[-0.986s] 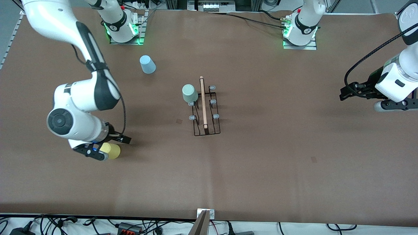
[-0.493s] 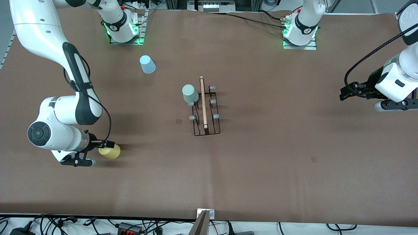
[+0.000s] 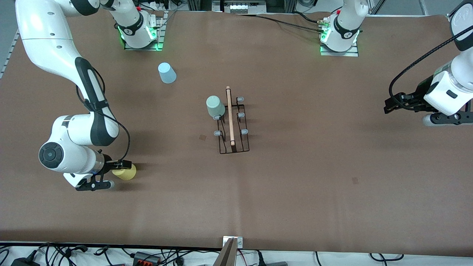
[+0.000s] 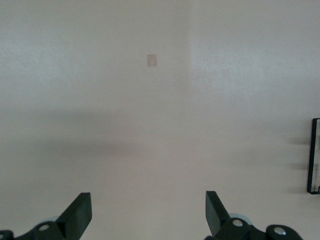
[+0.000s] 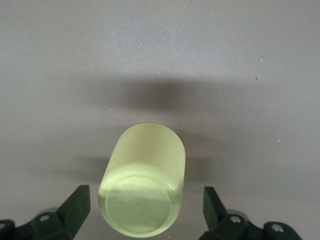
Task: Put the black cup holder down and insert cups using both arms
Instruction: 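Reach and grasp the yellow cup with the right gripper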
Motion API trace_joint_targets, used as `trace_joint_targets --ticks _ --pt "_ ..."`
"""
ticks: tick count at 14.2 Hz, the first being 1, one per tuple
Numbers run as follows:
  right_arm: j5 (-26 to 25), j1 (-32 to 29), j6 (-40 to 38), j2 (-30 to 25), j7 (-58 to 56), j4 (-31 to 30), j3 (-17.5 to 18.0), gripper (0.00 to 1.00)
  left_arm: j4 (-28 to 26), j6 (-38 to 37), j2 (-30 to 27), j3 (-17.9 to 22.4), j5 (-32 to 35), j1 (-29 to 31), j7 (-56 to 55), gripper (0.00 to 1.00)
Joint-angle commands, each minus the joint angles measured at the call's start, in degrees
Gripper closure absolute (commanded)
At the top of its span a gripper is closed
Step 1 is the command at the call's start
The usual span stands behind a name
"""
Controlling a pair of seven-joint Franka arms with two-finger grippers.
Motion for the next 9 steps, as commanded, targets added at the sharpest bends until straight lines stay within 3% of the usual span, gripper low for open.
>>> trace_joint_targets --ticks 1,7,9 --pt "-0.3 -0.7 0.4 1.1 -1.5 1.7 0.8 0.00 1.5 -1.9 0.5 0.0 -0.2 0.0 1.1 0.00" --pt "0.0 -0.7 0.5 2.2 -1.1 3.2 0.8 0.00 1.5 -2.1 0.5 -0.1 -0.2 0.0 1.2 0.00" --pt "0.0 -0.7 0.4 2.6 -1.1 3.2 0.8 0.06 1.5 -2.1 0.5 -0.1 -0.2 0.0 1.1 0.00"
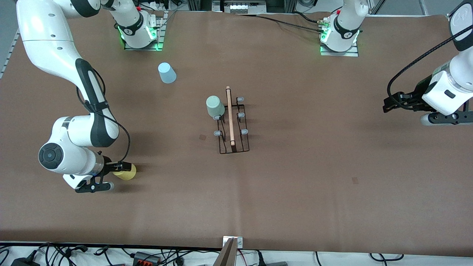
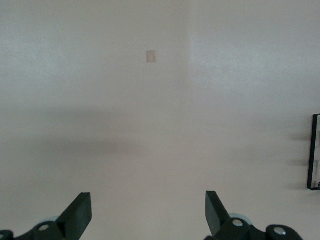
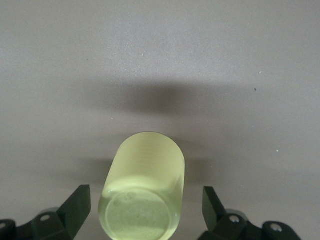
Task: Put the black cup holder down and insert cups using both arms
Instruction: 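Reach and grasp the yellow cup with the right gripper, then lift the yellow cup and carry it to the holder with the right gripper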
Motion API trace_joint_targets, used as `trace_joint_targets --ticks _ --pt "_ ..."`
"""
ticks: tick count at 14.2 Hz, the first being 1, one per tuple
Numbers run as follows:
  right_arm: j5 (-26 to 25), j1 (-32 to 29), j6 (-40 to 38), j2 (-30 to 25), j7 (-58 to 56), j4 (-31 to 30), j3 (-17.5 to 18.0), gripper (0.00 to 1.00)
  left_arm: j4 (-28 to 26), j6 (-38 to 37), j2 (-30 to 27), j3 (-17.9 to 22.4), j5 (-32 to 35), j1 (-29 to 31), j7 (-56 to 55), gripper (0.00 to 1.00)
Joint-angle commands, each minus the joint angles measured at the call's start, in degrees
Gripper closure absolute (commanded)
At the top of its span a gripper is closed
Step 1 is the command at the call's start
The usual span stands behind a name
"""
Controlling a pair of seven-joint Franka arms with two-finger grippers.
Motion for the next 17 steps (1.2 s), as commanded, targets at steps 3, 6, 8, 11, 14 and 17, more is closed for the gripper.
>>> trace_joint_targets --ticks 3,6,8,11,14,17 --pt "0.1 -0.8 -0.5 1.7 -0.9 1.8 0.8 0.31 2.2 -1.4 0.4 -0.1 -0.2 0.0 1.0 0.00" --pt "0.2 -0.9 -2.1 1.0 -0.8 1.9 1.1 0.62 2.2 -1.4 0.4 -0.1 -0.2 0.1 1.0 0.00" --pt "0.0 -0.6 -6.5 0.1 -0.8 2.8 1.6 0.74 2.2 -1.4 0.4 -0.1 -0.2 0.0 1.0 0.00" --pt "0.1 0.2 -18.3 -0.3 -0.6 12.1 4.7 0.77 2.2 -1.4 0.4 -0.1 -0.2 0.1 1.0 0.00" --pt "0.0 1.1 -24.8 -0.3 2.5 19.2 10.7 0.77 2.2 -1.4 0.4 -0.1 -0.2 0.1 1.1 0.00" --pt "0.0 3.5 -26.3 -1.4 13.4 19.2 14.8 0.77 2.2 -1.4 0.4 -0.1 -0.1 0.0 1.0 0.00"
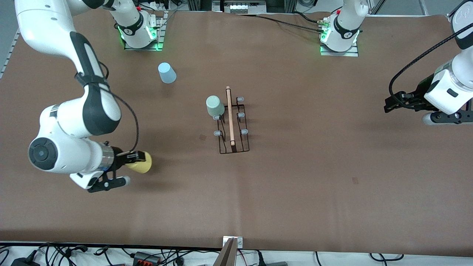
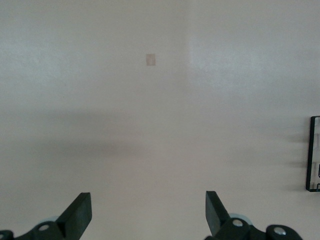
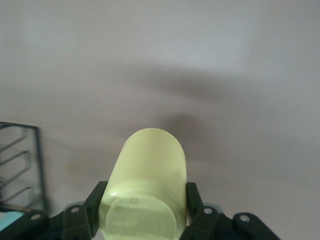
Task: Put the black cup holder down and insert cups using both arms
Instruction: 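Lift the yellow cup and carry it to the holder with the right gripper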
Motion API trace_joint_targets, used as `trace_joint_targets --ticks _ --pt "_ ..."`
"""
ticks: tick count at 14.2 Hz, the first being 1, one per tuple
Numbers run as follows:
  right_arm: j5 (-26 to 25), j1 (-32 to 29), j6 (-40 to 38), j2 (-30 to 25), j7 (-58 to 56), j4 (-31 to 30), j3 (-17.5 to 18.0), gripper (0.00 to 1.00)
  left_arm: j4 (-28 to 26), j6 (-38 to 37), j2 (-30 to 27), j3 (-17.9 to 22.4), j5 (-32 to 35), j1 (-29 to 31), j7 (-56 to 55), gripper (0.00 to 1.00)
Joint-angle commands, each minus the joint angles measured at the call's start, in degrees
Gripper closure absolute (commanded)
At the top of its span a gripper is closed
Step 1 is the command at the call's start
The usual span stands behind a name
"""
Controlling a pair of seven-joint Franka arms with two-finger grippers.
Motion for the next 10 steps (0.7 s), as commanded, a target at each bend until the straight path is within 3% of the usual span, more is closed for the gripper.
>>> trace_joint_targets --ticks 1,10 --pt "0.0 2.5 -1.3 0.3 8.2 0.9 3.0 0.77 1.5 -1.4 0.4 -0.1 -0.2 0.0 1.0 0.00" --pt "-0.4 15.8 -0.4 0.1 27.2 1.1 3.8 0.77 1.5 -1.5 0.7 -0.1 -0.2 0.1 1.6 0.00"
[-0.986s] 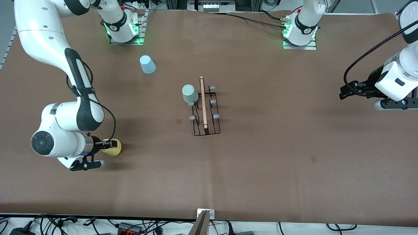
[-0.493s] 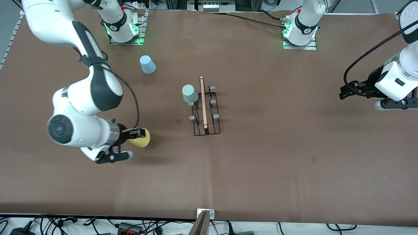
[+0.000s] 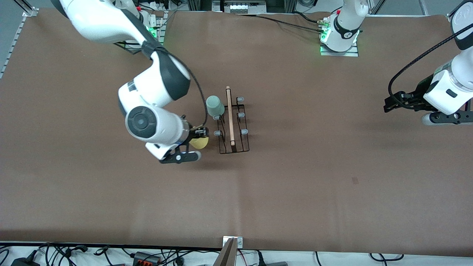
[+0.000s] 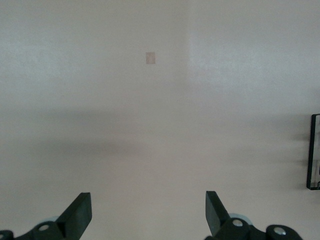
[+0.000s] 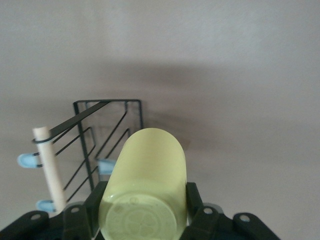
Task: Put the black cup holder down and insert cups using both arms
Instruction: 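Lift the yellow cup and carry it to the holder with the right gripper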
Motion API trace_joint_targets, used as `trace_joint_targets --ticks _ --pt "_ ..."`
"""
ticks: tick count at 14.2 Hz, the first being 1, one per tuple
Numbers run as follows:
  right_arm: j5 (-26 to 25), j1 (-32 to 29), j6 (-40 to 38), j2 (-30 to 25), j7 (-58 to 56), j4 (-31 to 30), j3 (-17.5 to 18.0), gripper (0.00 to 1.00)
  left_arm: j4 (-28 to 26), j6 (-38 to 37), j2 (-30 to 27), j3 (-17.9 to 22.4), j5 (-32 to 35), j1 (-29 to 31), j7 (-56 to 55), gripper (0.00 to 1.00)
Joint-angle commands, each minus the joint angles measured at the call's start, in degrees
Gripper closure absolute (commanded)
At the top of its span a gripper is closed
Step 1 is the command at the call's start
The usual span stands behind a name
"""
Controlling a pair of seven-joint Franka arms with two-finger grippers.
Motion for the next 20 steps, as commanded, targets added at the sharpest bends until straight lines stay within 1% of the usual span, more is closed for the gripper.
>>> trace_joint_targets --ticks 1,5,8,11,20 --pt "-0.5 2.5 0.5 0.1 5.6 1.0 -0.2 0.77 1.5 -1.2 0.6 -0.1 -0.1 0.1 1.3 0.00" --pt "-2.2 5.2 4.0 0.3 9.4 0.7 -0.5 0.77 1.5 -1.2 0.6 -0.1 -0.1 0.1 1.3 0.00" --pt "-2.4 5.8 4.8 1.1 9.9 0.3 -0.5 0.76 1.5 -1.2 0.6 -0.1 -0.1 0.1 1.3 0.00" --pt "-4.4 6.0 5.2 1.9 9.9 -0.3 -0.5 0.76 1.5 -1.2 0.6 -0.1 -0.1 0.1 1.3 0.00" --pt "-4.5 5.9 7.3 5.2 9.9 -0.6 -0.5 0.76 1.5 -1.2 0.6 -0.1 -0.1 0.1 1.3 0.00"
